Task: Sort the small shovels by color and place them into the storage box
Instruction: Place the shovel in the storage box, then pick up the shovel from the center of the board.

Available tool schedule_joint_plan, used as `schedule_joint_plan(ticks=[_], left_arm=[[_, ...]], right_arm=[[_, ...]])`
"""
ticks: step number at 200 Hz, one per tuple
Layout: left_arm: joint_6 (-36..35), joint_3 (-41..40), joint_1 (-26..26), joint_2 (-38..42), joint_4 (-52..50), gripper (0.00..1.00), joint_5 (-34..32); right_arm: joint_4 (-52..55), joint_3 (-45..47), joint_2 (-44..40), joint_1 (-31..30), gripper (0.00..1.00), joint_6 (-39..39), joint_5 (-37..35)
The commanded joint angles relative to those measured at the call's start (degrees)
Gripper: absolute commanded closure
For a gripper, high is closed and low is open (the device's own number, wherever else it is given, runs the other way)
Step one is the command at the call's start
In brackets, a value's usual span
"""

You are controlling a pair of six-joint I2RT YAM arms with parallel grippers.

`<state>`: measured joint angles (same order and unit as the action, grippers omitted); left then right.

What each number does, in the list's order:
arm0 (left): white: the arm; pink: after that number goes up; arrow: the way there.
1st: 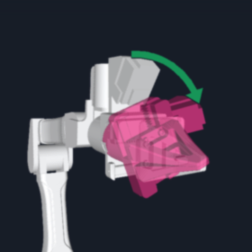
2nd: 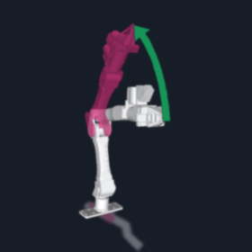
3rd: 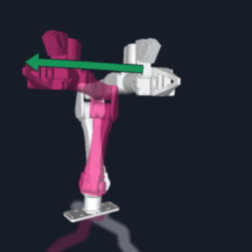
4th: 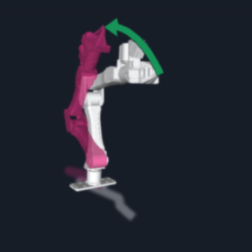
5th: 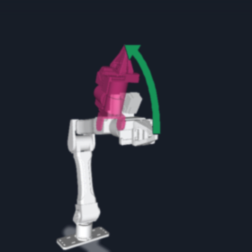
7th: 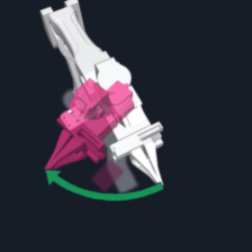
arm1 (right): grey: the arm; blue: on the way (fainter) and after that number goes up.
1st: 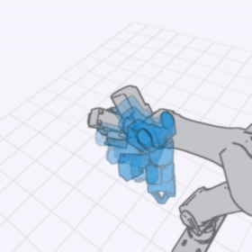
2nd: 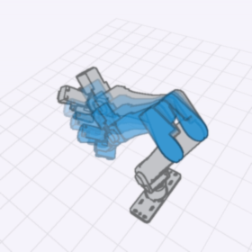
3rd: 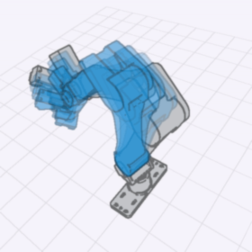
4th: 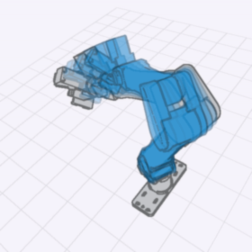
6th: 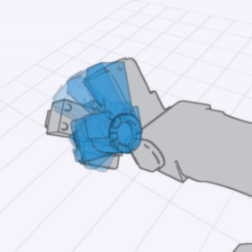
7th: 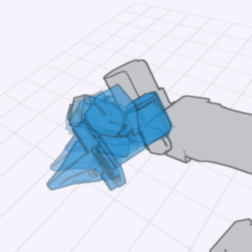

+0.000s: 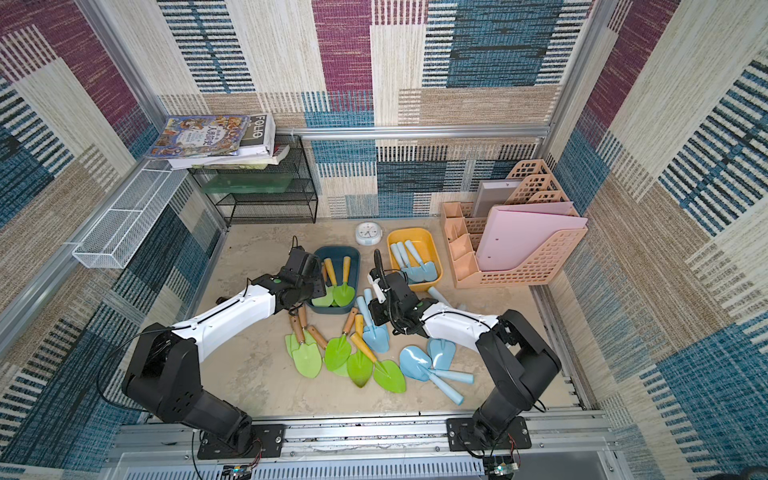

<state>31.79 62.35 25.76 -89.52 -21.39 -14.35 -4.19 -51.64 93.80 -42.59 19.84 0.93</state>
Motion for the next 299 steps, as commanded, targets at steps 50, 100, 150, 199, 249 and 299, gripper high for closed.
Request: schedule_joint_plan(ticks=[50, 100, 150, 199, 249, 299], left_arm=[[-1.26, -0.41, -0.01, 0.17, 0.08, 0.39, -2.88], [-1.28, 0.1, -0.01, -0.09, -0.02, 0.38, -2.61], [-1.31, 0.74, -0.11, -0.17, -0.35, 0.39, -2.61], [-1.54, 1.81, -0.09, -1.13, -0.74, 0.38, -2.22], [-1.26, 1.78, -0.03, -1.83, -0.4, 0.38, -1.76], [-0.88, 1.27, -0.11, -2.84, 0.25, 0.38, -1.03]], right_arm=[[0.62, -2.33, 5.52, -2.49, 0.74, 0.78, 0.15], [0.58, -2.51, 7.93, -3.53, 0.74, 1.18, -0.26], [0.93, -2.34, 10.15, -3.92, 0.74, 1.64, -1.58], [1.02, -2.39, 11.21, -3.95, 0.74, 1.63, -2.59], [1.33, -1.98, 9.13, -3.79, 0.85, 0.96, -3.83], [2.03, -0.58, 1.87, -1.61, 0.86, 0.54, -4.28]])
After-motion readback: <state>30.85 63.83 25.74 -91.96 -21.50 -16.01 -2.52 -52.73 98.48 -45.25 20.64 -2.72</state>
